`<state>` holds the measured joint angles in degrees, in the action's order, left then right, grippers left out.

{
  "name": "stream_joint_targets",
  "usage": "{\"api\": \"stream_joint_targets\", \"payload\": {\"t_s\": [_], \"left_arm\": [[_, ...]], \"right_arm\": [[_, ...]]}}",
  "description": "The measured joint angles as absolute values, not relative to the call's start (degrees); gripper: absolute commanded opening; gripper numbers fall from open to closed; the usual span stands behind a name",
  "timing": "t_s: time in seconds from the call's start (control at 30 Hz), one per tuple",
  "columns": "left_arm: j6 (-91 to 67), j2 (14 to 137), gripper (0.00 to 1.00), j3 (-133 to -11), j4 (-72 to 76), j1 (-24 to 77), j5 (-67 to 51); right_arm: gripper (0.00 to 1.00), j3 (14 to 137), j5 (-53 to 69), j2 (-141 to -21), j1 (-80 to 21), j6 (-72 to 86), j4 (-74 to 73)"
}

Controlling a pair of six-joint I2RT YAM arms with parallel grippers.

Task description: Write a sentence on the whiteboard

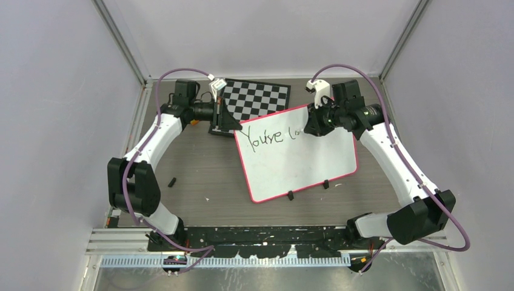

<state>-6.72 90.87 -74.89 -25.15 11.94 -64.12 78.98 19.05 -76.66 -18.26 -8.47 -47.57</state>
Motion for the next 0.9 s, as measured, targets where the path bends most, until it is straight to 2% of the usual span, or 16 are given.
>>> {"api": "stream_joint_targets", "payload": {"t_s": [0.9], "left_arm": [[-5.8,91.0,0.00,-75.2,-25.5,12.7,-64.1]], "right_arm": [[0.00,79.3,19.0,-74.0,-16.4,-9.6,-49.6]]}}
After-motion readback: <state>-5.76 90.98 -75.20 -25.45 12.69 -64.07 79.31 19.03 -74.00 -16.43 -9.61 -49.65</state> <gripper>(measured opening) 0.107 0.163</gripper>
